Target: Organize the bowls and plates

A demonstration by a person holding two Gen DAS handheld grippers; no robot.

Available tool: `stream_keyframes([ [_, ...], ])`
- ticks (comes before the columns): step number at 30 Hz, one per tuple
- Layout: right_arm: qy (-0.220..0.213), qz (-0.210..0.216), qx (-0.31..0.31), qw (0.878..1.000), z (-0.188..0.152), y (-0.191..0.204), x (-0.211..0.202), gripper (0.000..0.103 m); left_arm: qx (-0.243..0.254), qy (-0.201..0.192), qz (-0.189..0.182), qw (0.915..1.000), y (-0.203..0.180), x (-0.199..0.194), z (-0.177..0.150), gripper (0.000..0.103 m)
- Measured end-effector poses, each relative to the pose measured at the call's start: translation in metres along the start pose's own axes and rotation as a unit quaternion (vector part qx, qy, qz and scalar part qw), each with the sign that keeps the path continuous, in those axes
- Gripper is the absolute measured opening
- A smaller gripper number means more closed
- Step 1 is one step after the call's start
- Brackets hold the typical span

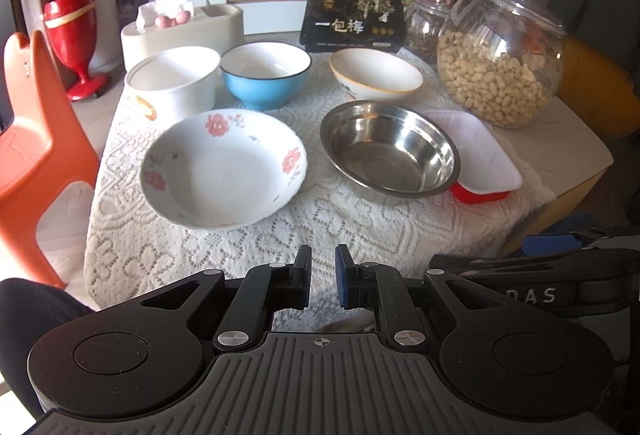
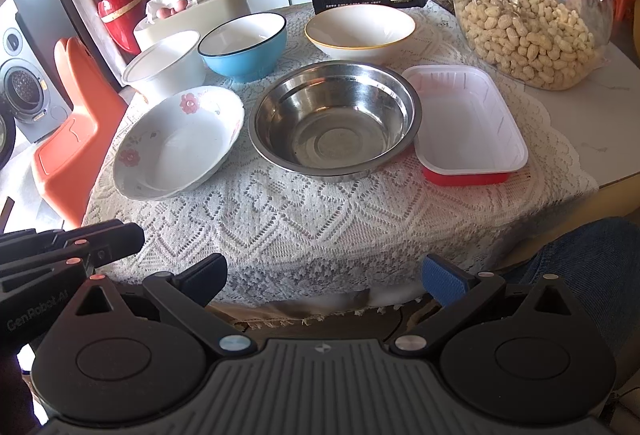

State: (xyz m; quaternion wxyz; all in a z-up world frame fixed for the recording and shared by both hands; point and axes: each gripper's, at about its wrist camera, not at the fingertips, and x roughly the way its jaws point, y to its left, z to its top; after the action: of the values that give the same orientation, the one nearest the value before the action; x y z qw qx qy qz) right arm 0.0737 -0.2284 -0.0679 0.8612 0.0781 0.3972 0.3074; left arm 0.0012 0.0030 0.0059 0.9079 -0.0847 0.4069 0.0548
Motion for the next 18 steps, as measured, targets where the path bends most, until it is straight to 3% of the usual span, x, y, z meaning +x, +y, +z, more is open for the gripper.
stream_keyframes([
  [4, -0.012, 0.001, 0.005, 1.0, 0.003, -0.014, 0.004, 0.103, -0.006, 0.003, 0.005, 1.0, -0.003, 0.008, 0.002, 0.015],
  [8, -0.086, 0.001, 0.01, 0.996, 0.012, -0.041, -0.003, 0.103, -0.012, -0.012, -0.006, 0.9998, -0.01, 0.016, 0.013, 0.016],
  [12, -0.161, -0.045, 0.029, 0.986, 0.026, -0.086, 0.0, 0.103, -0.038, -0.043, -0.083, 0.9949, -0.018, 0.036, 0.027, 0.016],
  [15, -0.167, -0.08, 0.031, 0.982, 0.037, -0.123, 0.008, 0.103, -0.038, -0.015, -0.142, 0.989, -0.033, 0.064, 0.037, 0.016],
  [18, -0.157, -0.119, 0.027, 0.98, 0.046, -0.154, 0.023, 0.103, -0.025, 0.02, -0.16, 0.9866, -0.056, 0.092, 0.043, 0.016],
])
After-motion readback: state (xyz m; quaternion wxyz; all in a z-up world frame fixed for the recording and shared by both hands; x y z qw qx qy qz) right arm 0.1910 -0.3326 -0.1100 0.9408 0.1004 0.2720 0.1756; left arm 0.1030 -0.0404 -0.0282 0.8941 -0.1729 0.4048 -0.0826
